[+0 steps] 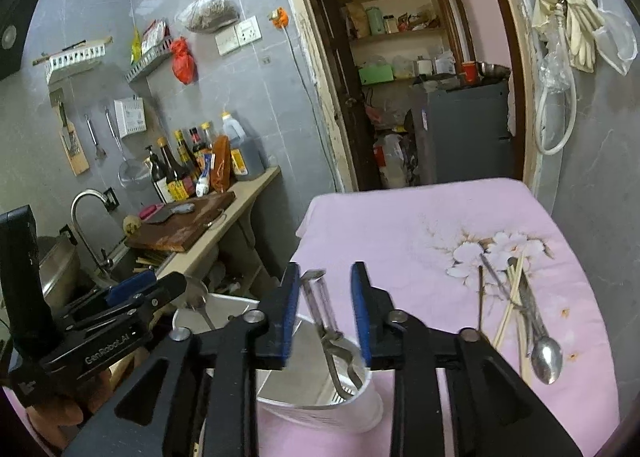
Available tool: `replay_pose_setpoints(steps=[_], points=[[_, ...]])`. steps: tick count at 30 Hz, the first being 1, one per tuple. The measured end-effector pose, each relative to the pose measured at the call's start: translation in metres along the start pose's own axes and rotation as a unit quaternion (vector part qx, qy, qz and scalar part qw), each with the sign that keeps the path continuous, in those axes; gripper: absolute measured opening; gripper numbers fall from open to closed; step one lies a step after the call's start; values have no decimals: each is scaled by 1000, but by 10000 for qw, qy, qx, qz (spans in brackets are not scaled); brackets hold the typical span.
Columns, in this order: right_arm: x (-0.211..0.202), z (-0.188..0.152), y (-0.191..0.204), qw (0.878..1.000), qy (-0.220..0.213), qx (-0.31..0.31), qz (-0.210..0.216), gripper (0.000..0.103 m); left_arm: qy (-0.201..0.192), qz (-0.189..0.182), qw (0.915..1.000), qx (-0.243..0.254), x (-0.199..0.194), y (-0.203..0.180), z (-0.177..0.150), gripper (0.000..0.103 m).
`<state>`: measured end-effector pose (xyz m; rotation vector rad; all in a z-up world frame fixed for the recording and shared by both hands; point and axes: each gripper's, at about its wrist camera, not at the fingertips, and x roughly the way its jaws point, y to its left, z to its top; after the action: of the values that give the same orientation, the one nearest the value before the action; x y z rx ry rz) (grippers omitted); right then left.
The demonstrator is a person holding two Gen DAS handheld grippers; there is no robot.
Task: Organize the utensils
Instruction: 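Lower both spoons into the white caddy and open both tools, then grasp the gold spoon with the left tool while the right tool grasps a chopstick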
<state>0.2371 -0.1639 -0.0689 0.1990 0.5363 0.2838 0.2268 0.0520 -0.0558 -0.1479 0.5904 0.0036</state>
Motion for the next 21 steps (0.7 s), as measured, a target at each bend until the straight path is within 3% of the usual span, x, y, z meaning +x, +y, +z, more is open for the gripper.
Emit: replay_pose_setpoints(steps=[3,5,7,12,16,21], points=[[-14,7,-10,9998,-162,90,-110,46,-56,-67,9999,-86,-5,-7,5,63],[-24,12,-18,9993,-283,129,-217,59,-211,-83,9997,-107,-11,-15,9,81],[-34,18,-27,9986,-395,150,-326,73,-417,-101,9990,-123,-18,-26,12,89],[-64,35,-50,9947,-752,-43,-702,92,-728,-112,9973,48,-28,-61,19,95],[-89,44,-74,9897,-985,-264,-1002,97,-901,-149,9957,166,-32,-90,19,95],[-108,51,-106,9862,-964,-495,-1252,98,-1021,-158,9942,307,-32,-130,15,96]])
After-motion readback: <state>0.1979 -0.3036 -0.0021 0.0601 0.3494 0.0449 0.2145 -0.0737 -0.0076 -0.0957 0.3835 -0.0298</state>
